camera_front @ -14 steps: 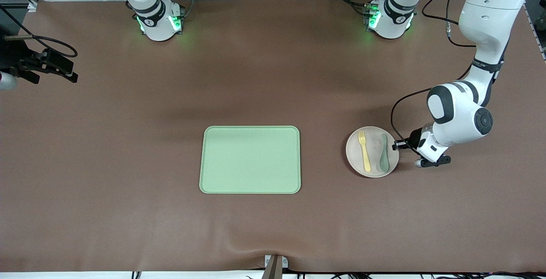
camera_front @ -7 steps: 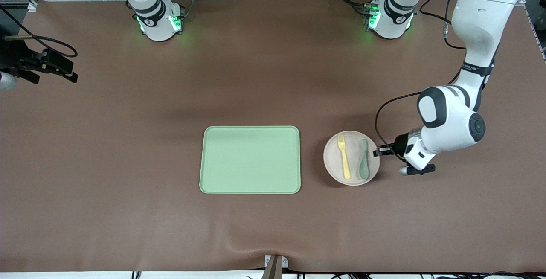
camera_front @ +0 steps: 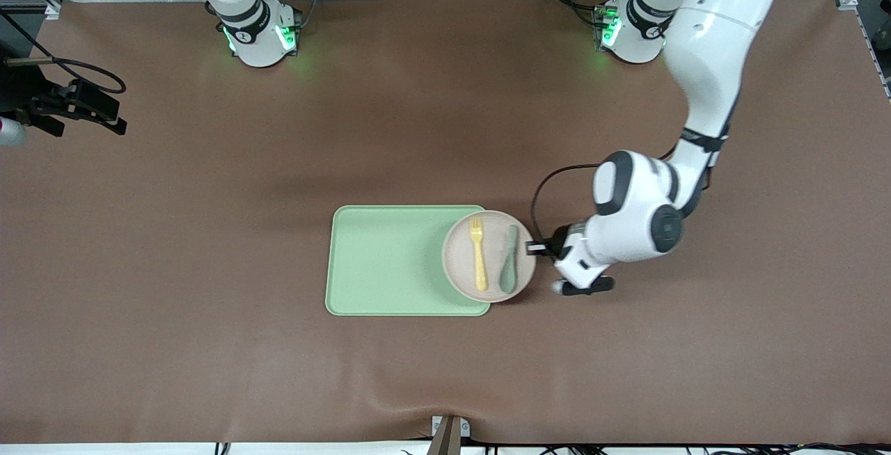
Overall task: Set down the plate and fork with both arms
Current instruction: 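Carry the plate with the left gripper and lower it onto the tray, then open the left gripper while the right gripper moves toward the tray, then lower the right gripper onto the yellow fork while the left gripper withdraws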
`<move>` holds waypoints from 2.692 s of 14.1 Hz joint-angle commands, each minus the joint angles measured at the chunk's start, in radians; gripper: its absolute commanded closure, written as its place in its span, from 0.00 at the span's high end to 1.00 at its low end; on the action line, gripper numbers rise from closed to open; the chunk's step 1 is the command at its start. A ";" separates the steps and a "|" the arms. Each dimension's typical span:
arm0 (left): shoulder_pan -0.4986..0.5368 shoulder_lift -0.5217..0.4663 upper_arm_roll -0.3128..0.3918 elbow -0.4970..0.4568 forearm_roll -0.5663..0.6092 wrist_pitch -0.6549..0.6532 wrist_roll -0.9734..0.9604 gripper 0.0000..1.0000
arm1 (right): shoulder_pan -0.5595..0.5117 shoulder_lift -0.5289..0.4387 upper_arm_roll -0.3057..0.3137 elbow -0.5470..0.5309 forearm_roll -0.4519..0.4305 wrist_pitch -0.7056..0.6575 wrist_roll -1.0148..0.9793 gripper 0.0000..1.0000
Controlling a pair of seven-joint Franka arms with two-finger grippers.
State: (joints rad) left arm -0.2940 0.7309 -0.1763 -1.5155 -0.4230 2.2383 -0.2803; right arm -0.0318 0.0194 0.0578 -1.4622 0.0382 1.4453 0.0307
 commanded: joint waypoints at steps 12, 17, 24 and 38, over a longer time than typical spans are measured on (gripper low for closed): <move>-0.154 0.165 0.014 0.113 0.029 0.230 -0.043 0.06 | 0.000 0.028 0.004 0.010 0.009 -0.011 -0.074 1.00; -0.142 0.116 0.017 0.109 0.099 0.215 -0.057 1.00 | 0.055 0.037 0.008 0.014 0.009 -0.020 -0.080 1.00; -0.104 -0.190 0.115 0.107 0.248 -0.185 -0.060 1.00 | 0.137 0.174 0.014 0.100 0.114 0.067 0.033 1.00; 0.142 -0.614 0.112 0.060 0.463 -0.740 -0.034 1.00 | 0.486 0.677 0.008 0.327 0.015 0.459 0.334 1.00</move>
State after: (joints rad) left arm -0.1878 0.1785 -0.0551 -1.3910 0.0448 1.4988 -0.3209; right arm 0.4298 0.5988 0.0747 -1.2267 0.0726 1.8734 0.3147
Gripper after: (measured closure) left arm 0.000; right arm 0.000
